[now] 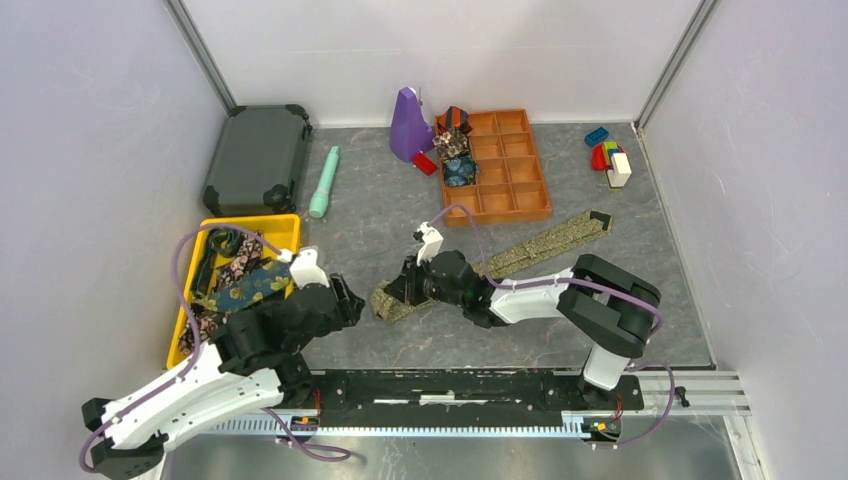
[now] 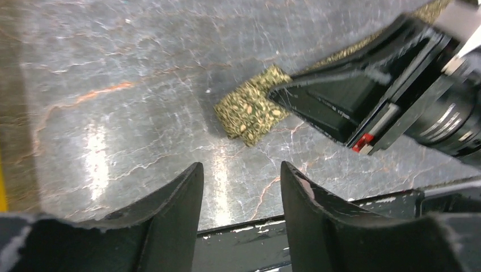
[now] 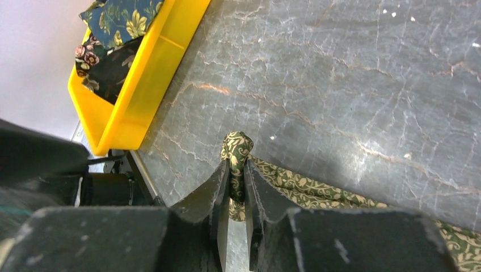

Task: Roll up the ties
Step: Roll the tie at the center of the board.

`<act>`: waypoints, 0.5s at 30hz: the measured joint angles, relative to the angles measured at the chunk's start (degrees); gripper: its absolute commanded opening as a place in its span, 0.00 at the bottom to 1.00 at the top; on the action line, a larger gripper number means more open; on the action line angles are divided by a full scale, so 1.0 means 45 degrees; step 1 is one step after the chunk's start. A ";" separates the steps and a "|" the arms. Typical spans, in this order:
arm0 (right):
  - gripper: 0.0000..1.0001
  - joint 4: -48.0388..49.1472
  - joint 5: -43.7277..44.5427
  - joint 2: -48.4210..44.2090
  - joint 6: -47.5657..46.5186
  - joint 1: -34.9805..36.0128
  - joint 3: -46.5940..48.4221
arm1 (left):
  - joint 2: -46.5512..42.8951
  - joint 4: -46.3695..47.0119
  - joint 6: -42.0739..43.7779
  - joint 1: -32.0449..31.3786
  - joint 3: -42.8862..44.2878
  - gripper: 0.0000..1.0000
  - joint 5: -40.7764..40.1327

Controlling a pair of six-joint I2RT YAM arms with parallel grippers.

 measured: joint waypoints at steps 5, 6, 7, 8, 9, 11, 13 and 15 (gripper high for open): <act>0.20 -0.2152 0.0389 -0.0034 0.0005 -0.0034 0.1598 | 0.0466 0.1996 0.0398 0.0000 -0.1365 0.41 0.1122; 0.20 -0.2608 0.0476 -0.0034 0.0029 -0.0053 0.2006 | 0.0495 0.2370 0.0423 0.0000 -0.1579 0.40 0.1258; 0.20 -0.2880 0.0534 -0.0029 0.0068 -0.0053 0.2268 | 0.0500 0.2905 0.0520 0.0000 -0.1870 0.40 0.1486; 0.21 -0.3225 0.0597 -0.0019 0.0107 -0.0068 0.2579 | 0.0466 0.3424 0.0607 0.0000 -0.2181 0.40 0.1647; 0.21 -0.3492 0.0651 0.0005 0.0146 -0.0078 0.2798 | 0.0442 0.3866 0.0685 0.0000 -0.2458 0.39 0.1821; 0.22 -0.4051 0.0729 0.0097 0.0204 -0.0136 0.3274 | 0.0437 0.4673 0.0821 0.0000 -0.2948 0.39 0.2021; 0.23 -0.4619 0.0767 0.0155 0.0262 -0.0199 0.3585 | 0.0461 0.5479 0.0996 0.0000 -0.3439 0.38 0.2132; 0.23 -0.4920 0.0767 0.0155 0.0340 -0.0233 0.3667 | 0.0529 0.6382 0.1141 0.0000 -0.3978 0.38 0.2157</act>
